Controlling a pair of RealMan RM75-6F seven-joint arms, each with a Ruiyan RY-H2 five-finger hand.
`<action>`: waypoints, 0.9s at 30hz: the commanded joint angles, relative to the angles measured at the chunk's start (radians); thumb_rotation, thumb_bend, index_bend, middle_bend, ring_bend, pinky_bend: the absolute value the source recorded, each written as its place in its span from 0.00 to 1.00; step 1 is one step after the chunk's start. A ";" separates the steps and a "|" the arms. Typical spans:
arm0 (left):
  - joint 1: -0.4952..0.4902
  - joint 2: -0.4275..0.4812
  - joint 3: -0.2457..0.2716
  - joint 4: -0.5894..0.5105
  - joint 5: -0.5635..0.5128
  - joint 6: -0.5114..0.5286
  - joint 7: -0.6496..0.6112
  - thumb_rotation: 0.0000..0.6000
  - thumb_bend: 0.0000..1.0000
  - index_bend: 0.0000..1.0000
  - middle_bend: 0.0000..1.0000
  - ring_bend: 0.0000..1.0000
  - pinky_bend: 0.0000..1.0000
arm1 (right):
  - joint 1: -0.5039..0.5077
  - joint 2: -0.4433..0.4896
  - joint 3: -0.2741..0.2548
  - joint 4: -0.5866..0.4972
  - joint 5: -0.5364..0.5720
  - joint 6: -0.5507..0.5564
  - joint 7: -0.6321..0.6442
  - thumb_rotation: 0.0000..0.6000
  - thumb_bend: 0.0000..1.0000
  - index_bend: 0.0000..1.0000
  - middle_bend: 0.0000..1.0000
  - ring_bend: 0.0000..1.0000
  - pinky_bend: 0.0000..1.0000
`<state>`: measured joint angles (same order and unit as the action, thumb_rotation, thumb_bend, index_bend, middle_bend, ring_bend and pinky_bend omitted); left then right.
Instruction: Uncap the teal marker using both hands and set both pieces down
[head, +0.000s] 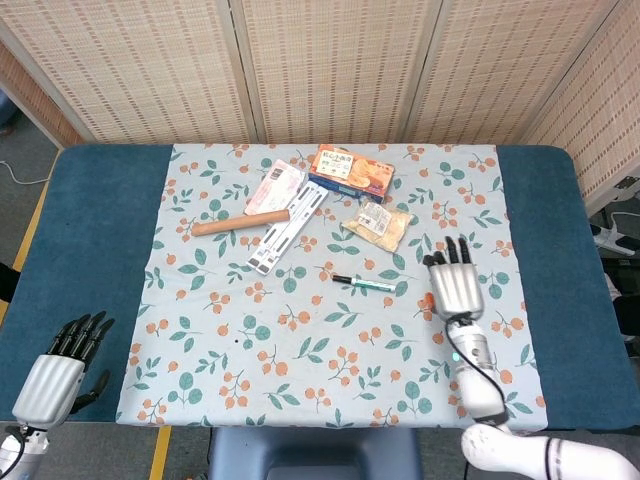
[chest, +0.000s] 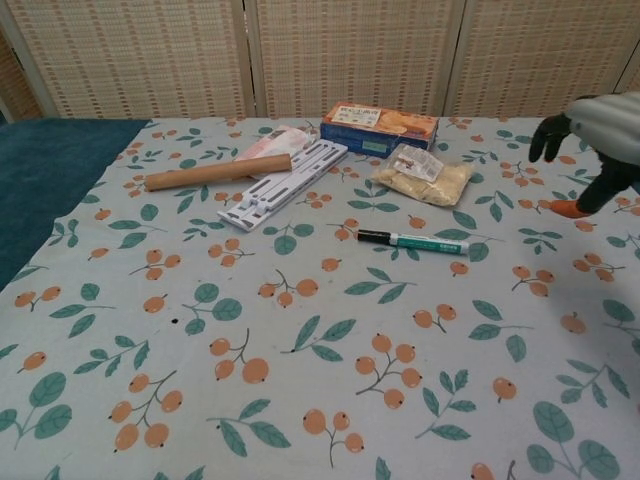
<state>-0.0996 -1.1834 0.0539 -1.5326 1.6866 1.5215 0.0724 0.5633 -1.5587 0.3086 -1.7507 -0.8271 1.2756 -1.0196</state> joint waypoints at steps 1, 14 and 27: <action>0.002 0.002 0.000 -0.002 -0.005 -0.002 0.006 1.00 0.43 0.00 0.00 0.00 0.10 | 0.119 -0.162 0.036 0.160 0.102 -0.034 -0.073 1.00 0.21 0.33 0.29 0.00 0.00; 0.003 0.014 -0.011 -0.005 -0.031 -0.006 -0.007 1.00 0.43 0.00 0.00 0.00 0.10 | 0.219 -0.353 0.011 0.458 0.142 -0.072 -0.040 1.00 0.25 0.37 0.32 0.00 0.00; 0.000 0.014 -0.016 0.000 -0.046 -0.019 -0.008 1.00 0.43 0.00 0.00 0.00 0.10 | 0.260 -0.439 0.000 0.601 0.157 -0.104 -0.038 1.00 0.26 0.41 0.34 0.01 0.00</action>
<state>-0.0995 -1.1696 0.0379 -1.5328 1.6412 1.5030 0.0645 0.8200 -1.9933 0.3091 -1.1542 -0.6712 1.1749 -1.0582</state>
